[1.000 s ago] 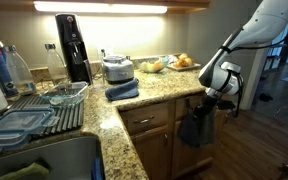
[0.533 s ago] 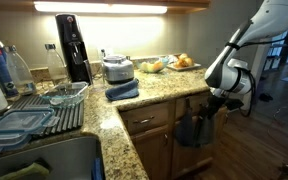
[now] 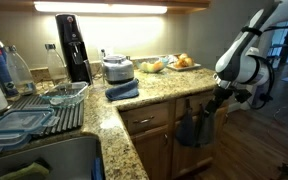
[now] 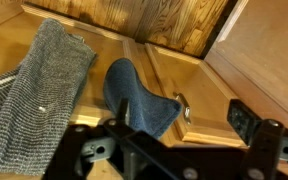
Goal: Hang the the cloth on the right side of the counter on the right drawer
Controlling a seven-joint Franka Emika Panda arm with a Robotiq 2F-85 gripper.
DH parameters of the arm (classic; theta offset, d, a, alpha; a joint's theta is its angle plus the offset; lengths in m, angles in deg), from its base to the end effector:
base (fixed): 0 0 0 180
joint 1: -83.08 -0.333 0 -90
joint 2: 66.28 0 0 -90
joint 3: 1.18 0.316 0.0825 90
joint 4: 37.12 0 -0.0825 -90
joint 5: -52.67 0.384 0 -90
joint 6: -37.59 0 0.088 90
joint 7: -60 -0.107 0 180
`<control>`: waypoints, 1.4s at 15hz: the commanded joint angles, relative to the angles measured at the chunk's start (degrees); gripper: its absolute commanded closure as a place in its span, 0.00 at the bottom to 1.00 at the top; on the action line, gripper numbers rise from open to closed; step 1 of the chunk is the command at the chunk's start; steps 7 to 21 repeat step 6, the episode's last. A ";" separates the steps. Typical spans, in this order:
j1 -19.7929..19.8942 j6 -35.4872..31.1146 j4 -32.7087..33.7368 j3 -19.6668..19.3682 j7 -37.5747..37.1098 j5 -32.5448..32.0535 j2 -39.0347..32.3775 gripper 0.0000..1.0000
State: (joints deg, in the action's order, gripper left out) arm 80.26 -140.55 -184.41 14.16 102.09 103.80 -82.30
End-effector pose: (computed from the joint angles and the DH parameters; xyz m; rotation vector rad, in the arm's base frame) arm 0.4355 0.0807 0.1796 -2.9514 -0.2110 -0.3732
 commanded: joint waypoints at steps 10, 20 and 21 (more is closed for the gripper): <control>-2.33 1.13 -3.30 -1.37 -1.27 -1.99 5.99 0.00; -2.33 1.13 -3.30 -1.37 -1.27 -1.99 5.99 0.00; -2.33 1.13 -3.30 -1.37 -1.27 -1.99 5.99 0.00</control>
